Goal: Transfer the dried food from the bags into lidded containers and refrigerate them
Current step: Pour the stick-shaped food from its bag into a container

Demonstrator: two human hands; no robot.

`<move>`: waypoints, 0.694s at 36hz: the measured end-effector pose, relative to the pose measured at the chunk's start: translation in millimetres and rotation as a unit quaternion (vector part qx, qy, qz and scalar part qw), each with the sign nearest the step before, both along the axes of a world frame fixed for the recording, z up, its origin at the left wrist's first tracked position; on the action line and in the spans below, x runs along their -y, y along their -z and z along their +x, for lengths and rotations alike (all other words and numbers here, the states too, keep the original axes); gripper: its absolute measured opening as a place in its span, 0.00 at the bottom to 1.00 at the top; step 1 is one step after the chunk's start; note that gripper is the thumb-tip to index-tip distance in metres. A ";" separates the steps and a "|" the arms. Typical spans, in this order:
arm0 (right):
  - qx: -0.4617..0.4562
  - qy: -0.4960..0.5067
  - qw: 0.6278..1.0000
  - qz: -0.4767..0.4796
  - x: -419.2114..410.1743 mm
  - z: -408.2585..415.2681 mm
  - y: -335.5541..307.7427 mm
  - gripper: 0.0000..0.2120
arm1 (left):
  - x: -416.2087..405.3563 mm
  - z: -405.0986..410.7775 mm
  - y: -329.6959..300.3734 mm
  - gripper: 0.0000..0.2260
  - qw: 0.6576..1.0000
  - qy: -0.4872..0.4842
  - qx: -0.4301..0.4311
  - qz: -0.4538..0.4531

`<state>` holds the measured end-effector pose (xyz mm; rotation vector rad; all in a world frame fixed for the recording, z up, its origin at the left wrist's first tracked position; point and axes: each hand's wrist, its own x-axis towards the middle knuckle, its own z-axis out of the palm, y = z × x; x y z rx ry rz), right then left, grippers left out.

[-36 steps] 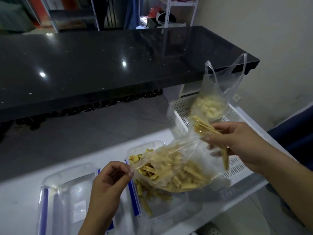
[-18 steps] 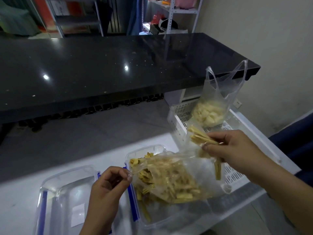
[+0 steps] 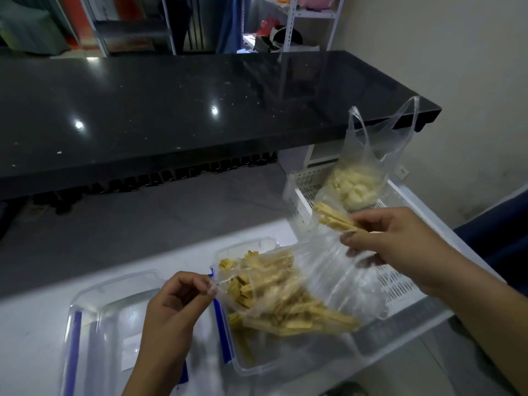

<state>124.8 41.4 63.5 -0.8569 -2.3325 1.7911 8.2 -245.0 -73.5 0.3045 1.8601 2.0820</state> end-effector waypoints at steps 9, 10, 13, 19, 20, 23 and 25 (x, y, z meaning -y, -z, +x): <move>-0.019 -0.028 0.995 -0.092 -5.0 2.6 -14.1 0.17 | 1.9 6.1 0.4 0.14 0.995 0.060 -0.031 -0.079; -0.013 -0.014 0.998 -0.068 -4.3 1.1 -13.9 0.17 | 2.0 6.9 -0.4 0.14 0.994 0.061 -0.032 -0.085; -0.002 -0.045 0.995 -0.086 -0.8 1.8 -17.8 0.18 | 2.9 9.4 -3.1 0.14 0.992 0.081 -0.040 -0.091; -0.021 -0.057 0.998 -0.029 8.7 -2.6 -15.7 0.10 | 7.0 11.7 -8.9 0.14 0.981 0.116 -0.041 -0.149; -0.016 -0.055 0.998 -0.027 12.2 -3.8 -13.8 0.08 | 7.4 11.8 -10.6 0.14 0.975 0.133 -0.040 -0.174; -0.010 -0.076 0.996 -0.038 22.1 -4.9 -10.0 0.07 | 8.0 7.6 -22.1 0.14 0.970 0.144 -0.067 -0.185; -0.011 -0.091 0.995 -0.044 27.1 -4.9 -8.8 0.06 | 3.2 3.1 -38.2 0.11 0.976 0.136 -0.073 -0.151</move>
